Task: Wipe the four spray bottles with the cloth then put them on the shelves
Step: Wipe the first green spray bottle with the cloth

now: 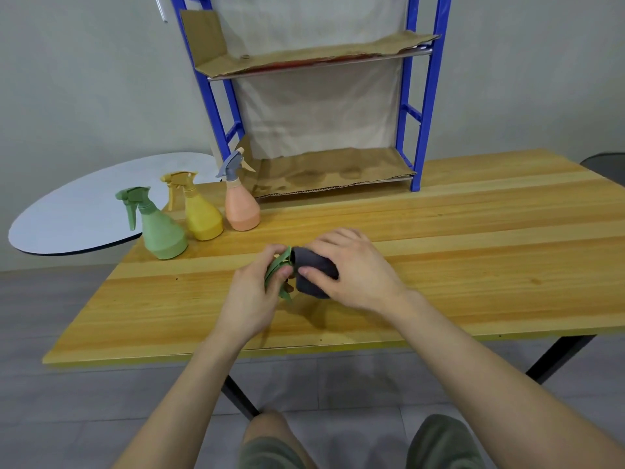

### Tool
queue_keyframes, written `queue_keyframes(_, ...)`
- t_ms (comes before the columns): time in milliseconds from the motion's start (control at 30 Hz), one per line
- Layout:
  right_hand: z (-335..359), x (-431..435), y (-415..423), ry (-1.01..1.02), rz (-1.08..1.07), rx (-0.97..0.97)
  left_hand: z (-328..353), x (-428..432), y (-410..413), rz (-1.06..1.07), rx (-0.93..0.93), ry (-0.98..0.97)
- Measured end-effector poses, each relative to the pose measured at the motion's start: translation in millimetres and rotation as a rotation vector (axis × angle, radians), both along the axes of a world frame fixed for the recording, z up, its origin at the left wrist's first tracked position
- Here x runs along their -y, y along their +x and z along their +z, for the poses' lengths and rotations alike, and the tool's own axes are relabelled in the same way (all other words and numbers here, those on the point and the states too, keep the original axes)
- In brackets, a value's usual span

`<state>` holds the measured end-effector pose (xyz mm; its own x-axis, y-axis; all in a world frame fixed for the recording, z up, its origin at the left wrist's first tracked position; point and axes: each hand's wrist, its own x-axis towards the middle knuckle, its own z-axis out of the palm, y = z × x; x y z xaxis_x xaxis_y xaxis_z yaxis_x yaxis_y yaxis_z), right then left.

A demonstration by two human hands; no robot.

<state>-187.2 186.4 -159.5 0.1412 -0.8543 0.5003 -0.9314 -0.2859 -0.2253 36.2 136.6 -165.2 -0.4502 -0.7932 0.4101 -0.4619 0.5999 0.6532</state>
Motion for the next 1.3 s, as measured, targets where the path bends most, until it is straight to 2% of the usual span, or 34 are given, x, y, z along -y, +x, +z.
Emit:
queue_keyframes(100,-5,3,-5,0.033,0.034,0.149,-1,-1,4,-0.019,-0.061,0.109)
queue_keyframes(200,-3,6,-31,0.144,-0.155,0.446,-1,-5,6,0.021,-0.086,0.164)
queue_keyframes(233,1,7,-34,0.178,-0.22,0.493,-1,-6,4,0.033,-0.087,0.153)
queue_keyframes(267,4,7,-32,0.18,-0.238,0.462,-1,-6,2,0.037,-0.083,0.135)
queue_keyframes(367,2,1,-7,0.031,-0.071,0.101,1,-2,-4,0.019,-0.054,0.079)
queue_keyframes(433,-2,-3,1,0.0,0.021,0.039,1,-2,-2,0.005,-0.04,0.087)
queue_keyframes(500,-9,-2,-9,0.014,-0.026,0.187,-2,-5,1,0.009,-0.046,0.114)
queue_keyframes(633,-23,-6,-45,0.14,-0.347,0.703,-3,-5,4,0.069,-0.078,0.161)
queue_keyframes(667,-24,-9,-48,0.14,-0.377,0.734,-2,-4,2,0.079,-0.083,0.172)
queue_keyframes(733,-20,-14,-41,0.021,-0.34,0.635,2,-3,-2,0.096,-0.086,0.163)
queue_keyframes(800,-9,-17,-23,-0.089,-0.162,0.378,5,-5,-8,0.09,-0.083,0.155)
queue_keyframes(867,-9,-12,-5,-0.083,0.003,0.076,10,-6,-12,0.084,-0.035,0.119)
queue_keyframes(900,-11,-10,-2,-0.074,0.036,0.006,12,-6,-12,0.077,-0.017,0.125)
queue_keyframes(933,-12,-8,-3,-0.068,0.051,0.005,12,-5,-11,0.068,-0.025,0.158)
queue_keyframes(1033,-19,-14,-16,-0.054,0.045,0.178,10,-4,-9,0.068,-0.066,0.254)
queue_keyframes(1133,-35,-27,-38,0.016,-0.106,0.348,4,0,-5,0.122,-0.078,0.3)
queue_keyframes(1233,-44,-38,-57,0.133,-0.223,0.436,2,11,1,0.204,-0.033,0.293)
queue_keyframes(1300,-36,-39,-55,0.045,-0.237,0.497,3,14,0,0.221,-0.009,0.304)
